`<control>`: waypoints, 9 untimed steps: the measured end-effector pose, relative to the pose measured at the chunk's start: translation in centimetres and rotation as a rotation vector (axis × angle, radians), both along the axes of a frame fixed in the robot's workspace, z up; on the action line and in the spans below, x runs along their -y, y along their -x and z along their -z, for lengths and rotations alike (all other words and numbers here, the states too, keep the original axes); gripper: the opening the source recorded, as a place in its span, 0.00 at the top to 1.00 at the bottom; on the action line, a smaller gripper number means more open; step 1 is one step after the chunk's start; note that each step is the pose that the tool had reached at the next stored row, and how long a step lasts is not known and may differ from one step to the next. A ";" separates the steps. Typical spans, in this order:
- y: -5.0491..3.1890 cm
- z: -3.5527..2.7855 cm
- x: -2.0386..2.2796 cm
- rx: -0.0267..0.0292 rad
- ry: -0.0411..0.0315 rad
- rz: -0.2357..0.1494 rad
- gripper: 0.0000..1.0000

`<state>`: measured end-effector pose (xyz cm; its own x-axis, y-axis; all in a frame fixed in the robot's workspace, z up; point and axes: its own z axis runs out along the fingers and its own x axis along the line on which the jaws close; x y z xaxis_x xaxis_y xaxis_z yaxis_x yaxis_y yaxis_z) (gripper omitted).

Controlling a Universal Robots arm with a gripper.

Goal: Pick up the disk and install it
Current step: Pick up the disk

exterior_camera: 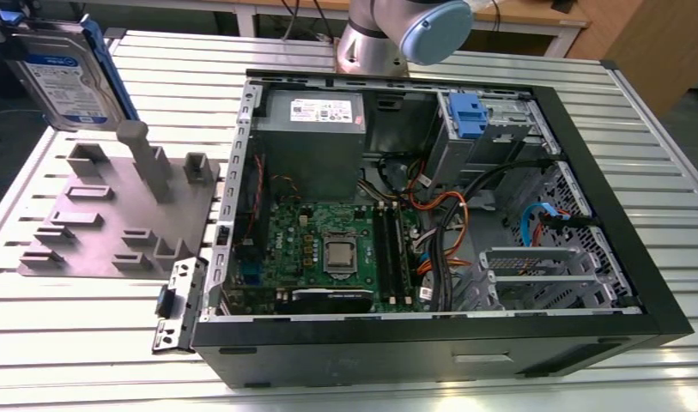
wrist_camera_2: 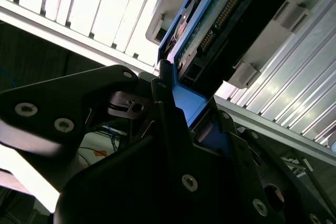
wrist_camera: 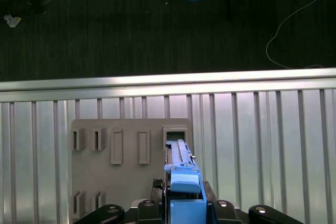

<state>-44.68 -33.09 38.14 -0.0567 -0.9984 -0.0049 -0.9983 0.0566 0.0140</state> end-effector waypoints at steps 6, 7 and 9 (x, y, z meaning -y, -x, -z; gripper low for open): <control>0.00 -0.41 0.00 0.0000 -0.0001 0.000 0.64; 0.00 -0.51 0.00 0.0001 0.0000 0.000 0.64; 0.00 -0.71 0.00 0.0001 -0.0001 0.000 0.64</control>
